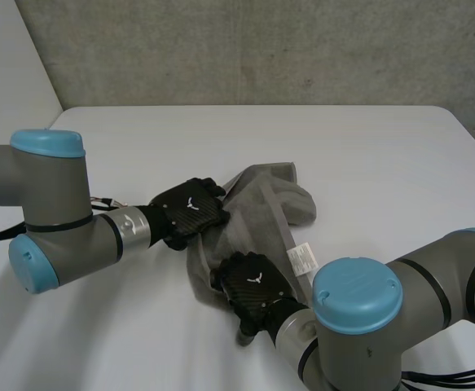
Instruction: Fold the towel.
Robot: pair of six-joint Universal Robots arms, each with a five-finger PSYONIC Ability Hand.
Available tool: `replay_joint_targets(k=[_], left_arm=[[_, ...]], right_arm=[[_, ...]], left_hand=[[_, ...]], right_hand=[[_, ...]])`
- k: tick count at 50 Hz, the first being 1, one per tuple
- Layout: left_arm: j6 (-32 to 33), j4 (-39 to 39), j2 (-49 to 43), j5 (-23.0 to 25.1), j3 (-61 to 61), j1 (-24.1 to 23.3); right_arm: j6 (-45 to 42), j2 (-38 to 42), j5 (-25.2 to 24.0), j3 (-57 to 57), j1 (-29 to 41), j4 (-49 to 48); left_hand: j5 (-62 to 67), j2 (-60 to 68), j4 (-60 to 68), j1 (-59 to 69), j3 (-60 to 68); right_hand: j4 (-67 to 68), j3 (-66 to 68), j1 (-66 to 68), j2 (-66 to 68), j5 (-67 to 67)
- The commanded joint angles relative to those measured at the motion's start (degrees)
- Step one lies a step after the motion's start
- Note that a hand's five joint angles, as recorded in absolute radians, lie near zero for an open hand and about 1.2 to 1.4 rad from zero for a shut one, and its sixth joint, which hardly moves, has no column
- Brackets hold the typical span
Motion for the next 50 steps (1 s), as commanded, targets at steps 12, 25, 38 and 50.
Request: replay_joint_targets(k=[12, 25, 38, 50], left_arm=[[0.26, 3.42, -1.16, 0.0, 0.04, 0.58], [-1.76, 4.92, -2.92, 0.17, -0.22, -0.56], [-16.52, 6.24, 1.48, 0.43, -0.75, -0.39], [-26.62, 5.97, 15.08, -0.01, -12.16, 3.74]], right_arm=[[-0.07, 0.62, 0.27, 2.13, -0.76, -5.02], [-0.16, -0.07, -2.53, 3.35, -1.29, -5.38], [-2.08, -16.41, -12.02, 7.14, -16.02, 0.32], [-5.17, -24.42, -22.14, 6.7, -30.2, 6.31]], left_hand=[[-5.38, -5.44, -2.88, -2.89, -2.46], [19.85, 19.79, -2.88, 22.34, -2.46], [35.81, 35.75, -2.88, 38.3, -2.46], [35.81, 35.75, -2.88, 38.3, -2.46]], right_hand=[[-3.42, -0.38, 38.98, 38.99, 37.92], [-3.42, -0.38, 55.13, 55.14, 54.07], [-3.42, -0.38, 55.13, 55.14, 54.07], [-3.42, -0.38, 55.13, 55.14, 54.07]])
